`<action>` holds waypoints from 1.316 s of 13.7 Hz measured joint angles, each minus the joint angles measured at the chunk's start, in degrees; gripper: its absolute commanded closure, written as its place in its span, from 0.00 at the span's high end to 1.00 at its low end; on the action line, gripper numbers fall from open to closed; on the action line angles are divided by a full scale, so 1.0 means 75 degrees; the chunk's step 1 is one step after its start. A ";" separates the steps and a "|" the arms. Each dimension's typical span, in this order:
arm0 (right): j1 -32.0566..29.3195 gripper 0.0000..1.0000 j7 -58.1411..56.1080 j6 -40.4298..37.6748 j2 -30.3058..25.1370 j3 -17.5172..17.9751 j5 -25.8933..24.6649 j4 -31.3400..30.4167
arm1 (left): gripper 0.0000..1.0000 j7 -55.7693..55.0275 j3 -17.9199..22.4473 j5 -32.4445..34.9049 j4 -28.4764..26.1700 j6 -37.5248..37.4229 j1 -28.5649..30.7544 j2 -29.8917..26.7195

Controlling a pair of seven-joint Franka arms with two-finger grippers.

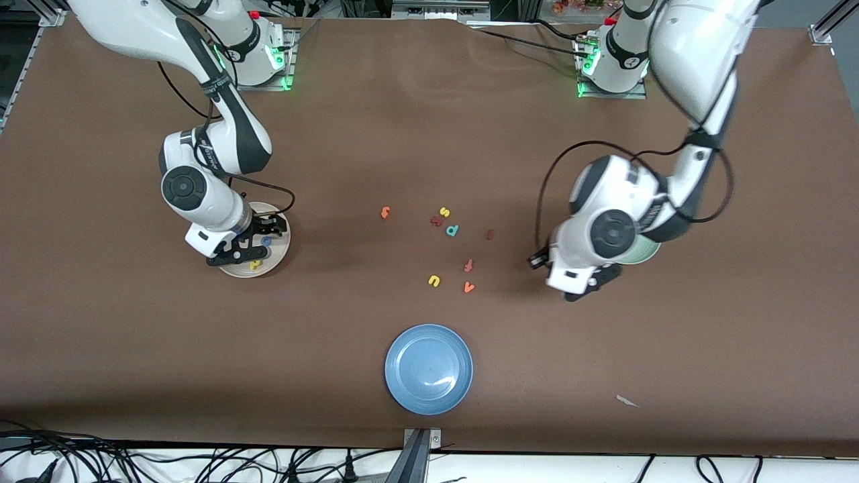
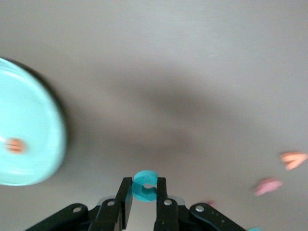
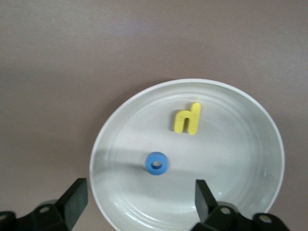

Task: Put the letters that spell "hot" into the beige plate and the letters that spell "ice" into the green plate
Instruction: 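Drop the yellow h and teal c onto the white and green plates, then grasp the orange 3 with the right gripper while the left gripper returns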

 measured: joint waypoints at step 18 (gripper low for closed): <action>0.2390 1.00 0.4973 0.1447 0.0647 0.0662 0.0398 0.0391 | 1.00 0.4652 0.0037 0.0809 -0.2510 0.0577 0.2463 -0.0202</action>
